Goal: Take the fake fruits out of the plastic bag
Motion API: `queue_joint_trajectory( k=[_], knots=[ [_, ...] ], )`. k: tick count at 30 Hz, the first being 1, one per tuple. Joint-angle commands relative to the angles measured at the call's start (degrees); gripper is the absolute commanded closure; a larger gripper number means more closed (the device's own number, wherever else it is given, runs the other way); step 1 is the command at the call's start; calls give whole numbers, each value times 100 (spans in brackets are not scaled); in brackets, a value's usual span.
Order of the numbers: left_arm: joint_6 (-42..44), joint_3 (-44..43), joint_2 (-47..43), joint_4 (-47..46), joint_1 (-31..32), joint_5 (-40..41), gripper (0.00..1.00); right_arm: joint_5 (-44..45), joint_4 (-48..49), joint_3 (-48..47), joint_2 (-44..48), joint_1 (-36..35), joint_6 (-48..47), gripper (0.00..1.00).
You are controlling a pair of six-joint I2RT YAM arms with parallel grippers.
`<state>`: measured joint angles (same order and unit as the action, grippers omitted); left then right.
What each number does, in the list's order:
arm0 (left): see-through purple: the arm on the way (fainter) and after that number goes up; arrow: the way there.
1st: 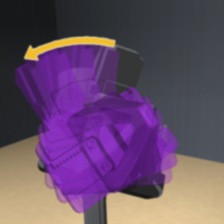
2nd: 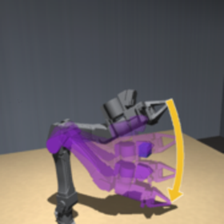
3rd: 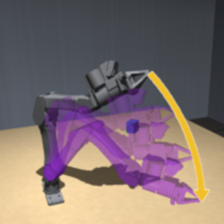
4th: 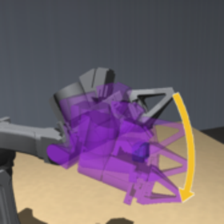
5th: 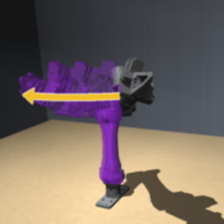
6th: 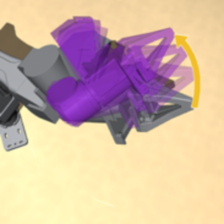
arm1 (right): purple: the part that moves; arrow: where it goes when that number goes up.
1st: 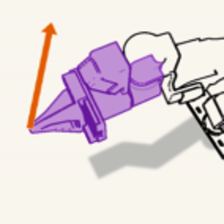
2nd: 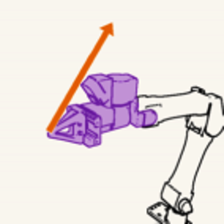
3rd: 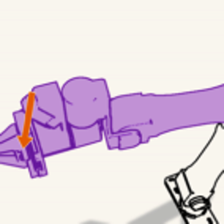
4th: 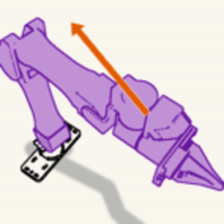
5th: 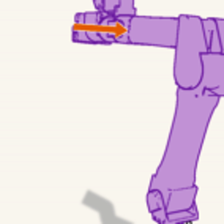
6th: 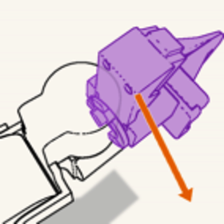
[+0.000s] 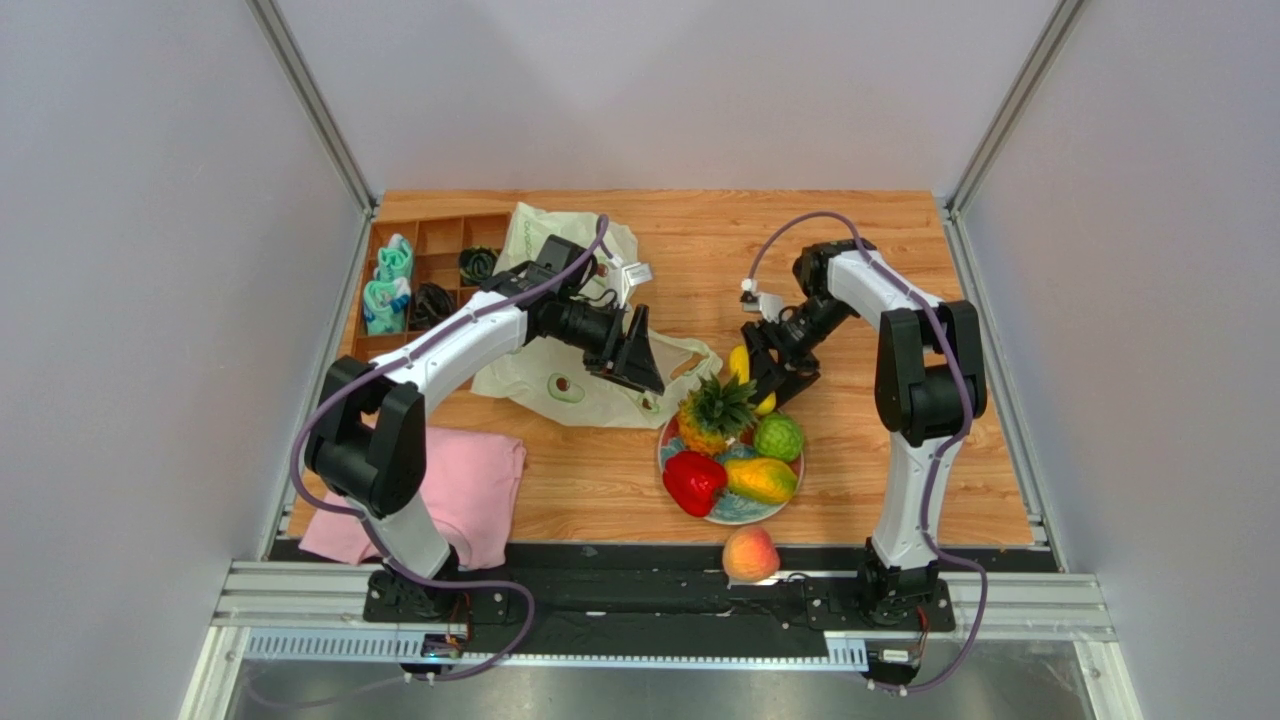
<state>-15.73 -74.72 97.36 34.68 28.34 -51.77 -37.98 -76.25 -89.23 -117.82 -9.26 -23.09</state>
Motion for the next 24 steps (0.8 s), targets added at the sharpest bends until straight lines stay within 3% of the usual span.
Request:
queue_joint_trajectory(
  k=[1,2,5,12,17,24],
  knots=[
    [-62,-157,63,-180,-30,-184,32,19,-584,2,57,-41,-257,29],
    [-62,-148,64,-198,-30,-193,32,-43,-610,11,57,-32,-292,15],
    [-71,-140,90,-207,-30,-193,32,-52,-663,46,66,-41,-336,5],
    [-97,-157,73,-216,-30,-246,32,167,-900,-190,198,3,-477,0],
    [-80,-131,29,-198,-30,-281,32,982,-1173,-850,487,38,-609,0],
    [-115,-131,-24,-260,-30,-281,32,2117,-121,-1281,603,12,401,0]
  ],
)
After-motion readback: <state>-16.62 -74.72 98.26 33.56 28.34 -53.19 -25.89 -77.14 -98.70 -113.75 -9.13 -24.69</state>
